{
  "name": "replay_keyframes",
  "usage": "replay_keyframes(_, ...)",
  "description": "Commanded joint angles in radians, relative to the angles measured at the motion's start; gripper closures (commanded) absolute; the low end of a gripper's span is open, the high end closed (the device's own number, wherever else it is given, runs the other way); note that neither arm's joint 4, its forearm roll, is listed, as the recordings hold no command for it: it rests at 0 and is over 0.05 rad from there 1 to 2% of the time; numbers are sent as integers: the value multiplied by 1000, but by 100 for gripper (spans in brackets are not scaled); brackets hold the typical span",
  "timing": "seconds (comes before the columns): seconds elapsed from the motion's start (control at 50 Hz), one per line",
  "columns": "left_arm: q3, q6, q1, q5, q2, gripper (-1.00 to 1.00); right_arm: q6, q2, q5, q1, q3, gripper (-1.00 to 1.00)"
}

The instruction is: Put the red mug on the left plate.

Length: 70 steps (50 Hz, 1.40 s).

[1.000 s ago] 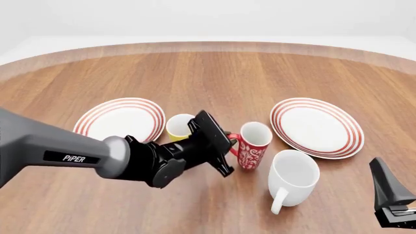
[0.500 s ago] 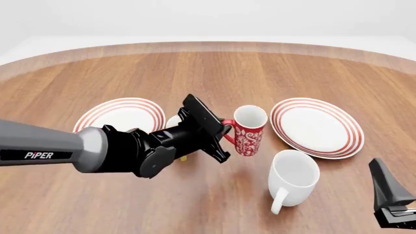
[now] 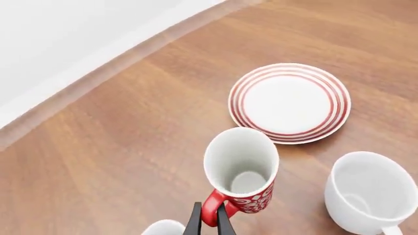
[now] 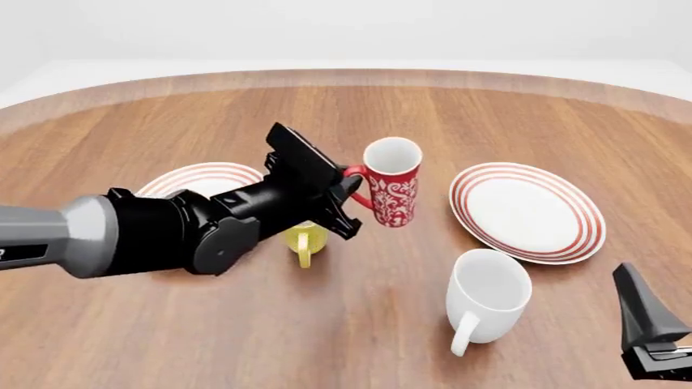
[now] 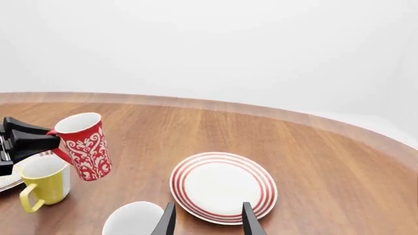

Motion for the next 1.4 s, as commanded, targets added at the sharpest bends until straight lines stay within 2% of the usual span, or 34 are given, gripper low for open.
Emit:
replay_keyframes(0.02,2,-12,33,30,-75,100,-3,0,0,0,0,-100)
replay_keyframes(0.42,7,-23,159,55,-146,100,-9,0,0,0,0,-100)
replay_keyframes(0.9,58,-31,244,37,-210,100,-13,0,-1,1,0,-100)
replay_keyframes(1.02,101,-14,258,-1,-233,100,-13,0,0,1,0,-100)
replay_keyframes(1.4,189,21,387,-134,-244,100,-12,0,0,-1,0,-100)
